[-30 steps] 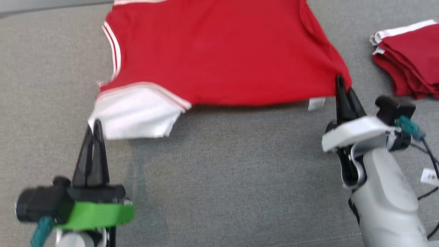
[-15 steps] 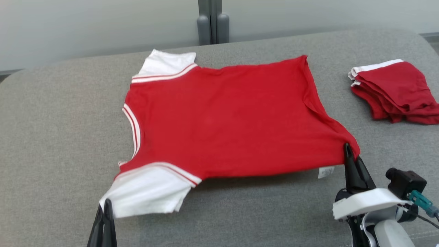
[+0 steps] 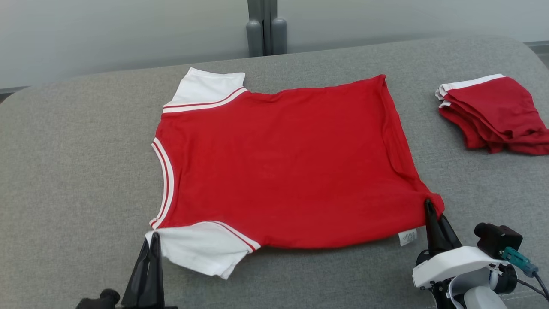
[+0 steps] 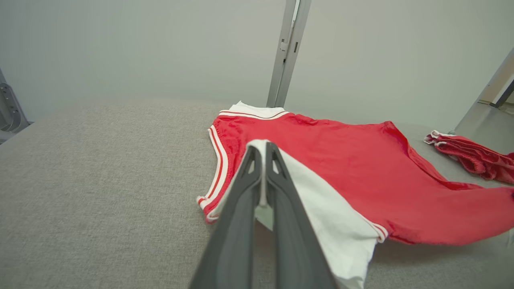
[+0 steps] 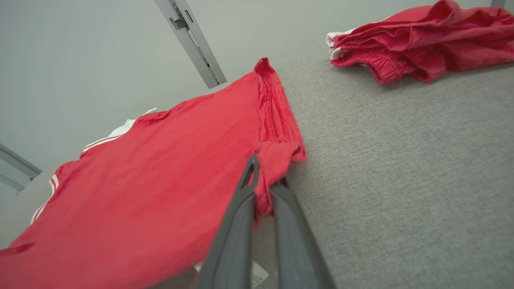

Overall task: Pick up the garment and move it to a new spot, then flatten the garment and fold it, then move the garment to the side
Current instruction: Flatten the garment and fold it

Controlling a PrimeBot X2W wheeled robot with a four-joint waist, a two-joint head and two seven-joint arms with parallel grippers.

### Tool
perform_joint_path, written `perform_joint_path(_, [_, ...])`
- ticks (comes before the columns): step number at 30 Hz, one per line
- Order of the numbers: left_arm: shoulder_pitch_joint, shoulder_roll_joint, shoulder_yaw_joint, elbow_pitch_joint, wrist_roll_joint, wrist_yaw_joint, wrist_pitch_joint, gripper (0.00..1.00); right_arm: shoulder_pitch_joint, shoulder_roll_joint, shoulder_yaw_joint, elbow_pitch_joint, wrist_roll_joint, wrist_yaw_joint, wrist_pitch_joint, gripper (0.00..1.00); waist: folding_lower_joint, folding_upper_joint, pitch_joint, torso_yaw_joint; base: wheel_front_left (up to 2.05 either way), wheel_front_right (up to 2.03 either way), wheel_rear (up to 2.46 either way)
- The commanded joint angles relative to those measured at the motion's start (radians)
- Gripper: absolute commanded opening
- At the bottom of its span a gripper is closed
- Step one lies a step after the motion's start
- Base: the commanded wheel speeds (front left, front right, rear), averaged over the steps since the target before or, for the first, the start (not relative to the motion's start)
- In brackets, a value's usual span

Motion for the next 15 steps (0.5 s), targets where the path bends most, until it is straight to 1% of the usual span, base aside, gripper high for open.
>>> perform_joint_path(1, [-0.046,-0.002,0.001,0.018,-0.011,-0.010,-0.006,0.00,-0.021,-0.003,-0.003,0.013,0.005,-0.002,0.001,0.00,0.0001,0.0000,0.015,0.003,0.00,0.00,0.00])
perform_joint_path(8, [-0.277,0.002,0.015,0.162,0.007,-0.047,-0.013,0.00,-0.123,-0.003,0.001,0.081,0.006,-0.002,-0.009,0.00,0.0001,0.0000,0.068,-0.005,0.00,0.00,0.00])
perform_joint_path(12, [-0.416,0.007,0.016,0.269,0.022,-0.071,-0.016,0.00,-0.192,-0.003,-0.001,0.118,-0.002,-0.002,-0.015,0.00,0.0001,0.0000,0.104,-0.012,0.00,0.00,0.00])
perform_joint_path(15, [-0.504,-0.003,0.022,0.357,0.023,-0.080,-0.018,0.00,-0.243,-0.003,-0.008,0.155,-0.008,-0.002,-0.018,0.00,0.0001,0.0000,0.131,-0.017,0.00,0.00,0.00])
